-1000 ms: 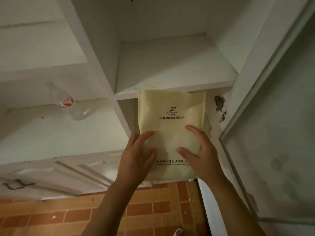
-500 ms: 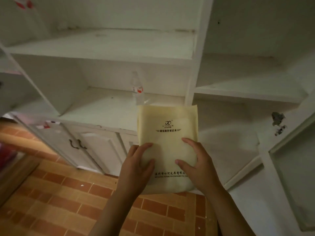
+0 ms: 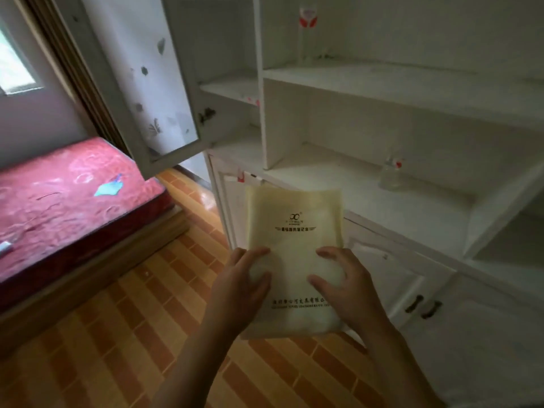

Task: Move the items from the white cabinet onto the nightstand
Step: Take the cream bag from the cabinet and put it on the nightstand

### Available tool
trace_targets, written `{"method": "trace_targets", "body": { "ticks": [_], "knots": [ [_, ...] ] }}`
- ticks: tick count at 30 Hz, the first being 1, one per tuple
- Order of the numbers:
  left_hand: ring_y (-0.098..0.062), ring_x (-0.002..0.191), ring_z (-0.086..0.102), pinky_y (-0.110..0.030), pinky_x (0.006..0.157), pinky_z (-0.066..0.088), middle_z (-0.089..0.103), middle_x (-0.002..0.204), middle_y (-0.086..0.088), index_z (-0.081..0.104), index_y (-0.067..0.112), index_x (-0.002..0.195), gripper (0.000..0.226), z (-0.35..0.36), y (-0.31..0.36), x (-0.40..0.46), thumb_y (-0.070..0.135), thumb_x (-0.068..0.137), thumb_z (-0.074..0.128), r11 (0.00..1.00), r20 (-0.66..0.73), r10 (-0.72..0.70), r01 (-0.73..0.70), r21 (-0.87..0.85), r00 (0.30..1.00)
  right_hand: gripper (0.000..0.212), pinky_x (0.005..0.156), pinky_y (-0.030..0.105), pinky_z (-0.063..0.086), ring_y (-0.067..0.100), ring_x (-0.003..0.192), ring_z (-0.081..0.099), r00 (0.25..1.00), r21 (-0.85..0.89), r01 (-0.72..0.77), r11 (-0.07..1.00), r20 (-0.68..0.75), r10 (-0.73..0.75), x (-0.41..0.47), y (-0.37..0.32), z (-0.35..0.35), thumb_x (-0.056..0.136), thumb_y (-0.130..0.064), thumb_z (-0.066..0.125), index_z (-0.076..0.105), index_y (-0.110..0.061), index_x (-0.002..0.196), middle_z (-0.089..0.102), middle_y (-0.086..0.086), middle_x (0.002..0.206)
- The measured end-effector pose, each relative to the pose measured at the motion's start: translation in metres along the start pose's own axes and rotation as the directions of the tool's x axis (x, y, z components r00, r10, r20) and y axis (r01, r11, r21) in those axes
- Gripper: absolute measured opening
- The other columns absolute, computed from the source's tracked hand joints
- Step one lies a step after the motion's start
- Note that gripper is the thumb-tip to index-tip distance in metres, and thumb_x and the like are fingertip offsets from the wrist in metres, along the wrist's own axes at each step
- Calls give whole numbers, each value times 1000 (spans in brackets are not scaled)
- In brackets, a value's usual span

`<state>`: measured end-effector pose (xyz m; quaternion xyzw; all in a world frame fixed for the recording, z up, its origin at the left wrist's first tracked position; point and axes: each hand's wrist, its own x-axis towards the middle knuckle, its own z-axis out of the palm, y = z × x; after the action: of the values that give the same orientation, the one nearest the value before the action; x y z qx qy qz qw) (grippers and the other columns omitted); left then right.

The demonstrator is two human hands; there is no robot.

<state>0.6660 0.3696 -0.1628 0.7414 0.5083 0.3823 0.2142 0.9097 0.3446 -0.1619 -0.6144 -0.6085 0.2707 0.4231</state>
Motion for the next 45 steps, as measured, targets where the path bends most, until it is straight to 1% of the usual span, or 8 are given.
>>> {"method": "trace_targets", "body": {
  "ticks": [6, 14, 20, 26, 30, 34, 39, 45],
  "knots": [
    [1, 90, 56, -27, 72, 50, 51, 112, 17, 59, 38, 130, 47, -95, -53, -48, 40, 84, 64, 988, -187, -123, 138, 66, 975, 44, 93, 26, 52, -8, 109, 56, 971, -1, 177, 984, 163, -174, 15, -68, 91, 80, -26, 85, 65, -36, 119, 58, -20, 116],
    [-3, 93, 60, -33, 73, 57, 54, 112, 19, 58, 41, 125, 40, -178, -106, -99, 39, 86, 68, 937, -419, -291, 344, 56, 860, 43, 93, 26, 50, 3, 108, 59, 843, 63, 352, 934, 413, -345, 43, -132, 203, 80, -27, 85, 65, -34, 118, 60, -13, 116],
    [-1, 95, 58, -25, 75, 52, 57, 110, 13, 63, 29, 125, 41, -216, -147, -101, 21, 87, 77, 875, -545, -386, 482, 39, 745, 45, 93, 31, 53, 3, 106, 57, 727, 156, 390, 908, 552, -407, 83, -158, 288, 80, -28, 85, 65, -35, 120, 58, -14, 120],
    [-5, 94, 60, -29, 75, 54, 58, 112, 10, 63, 29, 125, 38, -258, -178, -72, 26, 89, 74, 821, -622, -410, 566, 67, 668, 44, 95, 36, 53, 9, 107, 57, 641, 256, 398, 881, 610, -467, 139, -191, 359, 80, -27, 84, 65, -34, 120, 60, -11, 121],
    [-2, 97, 58, -16, 75, 48, 58, 112, 11, 61, 29, 127, 39, -277, -193, -59, 25, 90, 75, 766, -658, -432, 636, 94, 617, 42, 93, 31, 50, 7, 107, 59, 577, 332, 385, 861, 641, -506, 166, -206, 400, 81, -24, 83, 66, -30, 119, 60, -10, 118],
    [-2, 99, 59, -17, 77, 51, 58, 115, 13, 60, 32, 128, 43, -293, -205, -71, 23, 89, 76, 709, -705, -468, 703, 59, 532, 40, 88, 29, 48, 2, 100, 56, 486, 390, 400, 829, 677, -553, 173, -224, 448, 82, -27, 81, 66, -33, 118, 57, -14, 112],
    [-9, 92, 61, -25, 75, 51, 60, 111, 10, 62, 35, 126, 44, -320, -216, -107, 20, 87, 78, 627, -778, -491, 779, -4, 392, 39, 85, 34, 51, 9, 99, 58, 320, 459, 442, 771, 722, -613, 157, -256, 501, 83, -29, 79, 64, -34, 119, 56, -12, 111],
    [-8, 85, 60, -13, 70, 44, 61, 106, 10, 66, 30, 123, 42, -355, -245, -146, 16, 86, 79, 584, -832, -482, 809, -73, 273, 38, 84, 35, 53, 3, 97, 57, 188, 520, 450, 726, 740, -646, 129, -295, 570, 84, -29, 79, 64, -35, 118, 54, -15, 110]
  ]
}}
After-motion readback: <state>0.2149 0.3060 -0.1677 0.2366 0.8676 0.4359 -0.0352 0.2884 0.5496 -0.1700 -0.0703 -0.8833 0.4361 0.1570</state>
